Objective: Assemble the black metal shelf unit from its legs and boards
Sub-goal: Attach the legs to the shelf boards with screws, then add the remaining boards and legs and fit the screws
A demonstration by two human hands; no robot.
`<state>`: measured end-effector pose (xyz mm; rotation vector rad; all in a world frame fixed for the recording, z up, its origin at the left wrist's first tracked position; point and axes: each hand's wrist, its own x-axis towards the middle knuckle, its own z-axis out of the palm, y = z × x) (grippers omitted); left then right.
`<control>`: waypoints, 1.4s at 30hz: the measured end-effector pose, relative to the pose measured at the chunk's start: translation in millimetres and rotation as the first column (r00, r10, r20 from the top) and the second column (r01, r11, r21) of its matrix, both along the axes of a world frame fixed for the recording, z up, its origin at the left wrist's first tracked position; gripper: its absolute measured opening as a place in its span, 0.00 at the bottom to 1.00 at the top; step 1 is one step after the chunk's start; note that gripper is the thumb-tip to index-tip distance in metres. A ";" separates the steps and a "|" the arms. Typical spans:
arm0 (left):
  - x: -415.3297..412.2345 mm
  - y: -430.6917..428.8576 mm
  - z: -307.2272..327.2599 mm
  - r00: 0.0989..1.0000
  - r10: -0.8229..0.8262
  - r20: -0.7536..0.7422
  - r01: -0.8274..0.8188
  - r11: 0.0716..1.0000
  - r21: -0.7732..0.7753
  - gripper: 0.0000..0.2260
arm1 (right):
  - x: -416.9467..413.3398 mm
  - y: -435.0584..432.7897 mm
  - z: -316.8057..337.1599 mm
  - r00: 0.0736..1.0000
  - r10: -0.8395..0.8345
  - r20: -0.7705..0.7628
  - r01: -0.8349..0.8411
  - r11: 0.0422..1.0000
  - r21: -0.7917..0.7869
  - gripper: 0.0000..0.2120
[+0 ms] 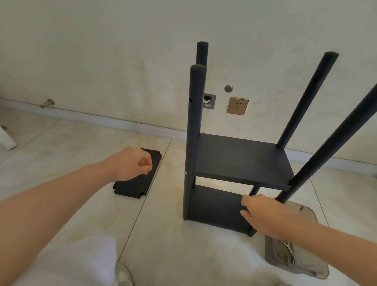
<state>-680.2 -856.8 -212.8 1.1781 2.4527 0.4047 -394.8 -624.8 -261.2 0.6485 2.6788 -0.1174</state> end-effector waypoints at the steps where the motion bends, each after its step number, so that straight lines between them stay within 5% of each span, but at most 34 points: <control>1: -6.8 -7.8 -6.9 1.000 0.010 -0.006 -0.010 1.000 -0.024 0.08 | -11.1 -7.5 -8.4 0.999 0.032 0.022 -0.032 0.999 -0.009 0.13; 15: -94.8 -108.8 -166.6 0.980 0.194 -0.049 -0.200 0.944 -0.264 0.09 | -188.4 -116.0 -135.5 0.985 0.145 0.097 -0.111 0.948 -0.298 0.09; 24: -147.4 -102.6 -267.2 0.834 0.506 0.219 -0.476 0.861 -0.178 0.14 | -292.9 -111.1 -217.3 0.990 -0.073 0.121 0.119 0.893 -0.435 0.16; 30: -157.7 -66.1 -304.7 0.653 0.667 0.358 -0.690 0.719 -0.083 0.23 | -340.8 -121.6 -248.5 0.898 -0.408 0.167 0.401 0.601 -0.691 0.20; 36: -162.8 -53.3 -321.9 0.689 0.631 0.356 -0.632 0.764 -0.131 0.29 | -355.7 -135.4 -261.3 0.728 -0.609 0.315 0.560 0.263 -0.785 0.10; 42: -143.6 -45.1 -320.2 0.574 0.702 0.422 -0.754 0.654 -0.062 0.30 | -349.3 -141.1 -266.2 0.656 -0.687 0.311 0.587 0.206 -0.783 0.12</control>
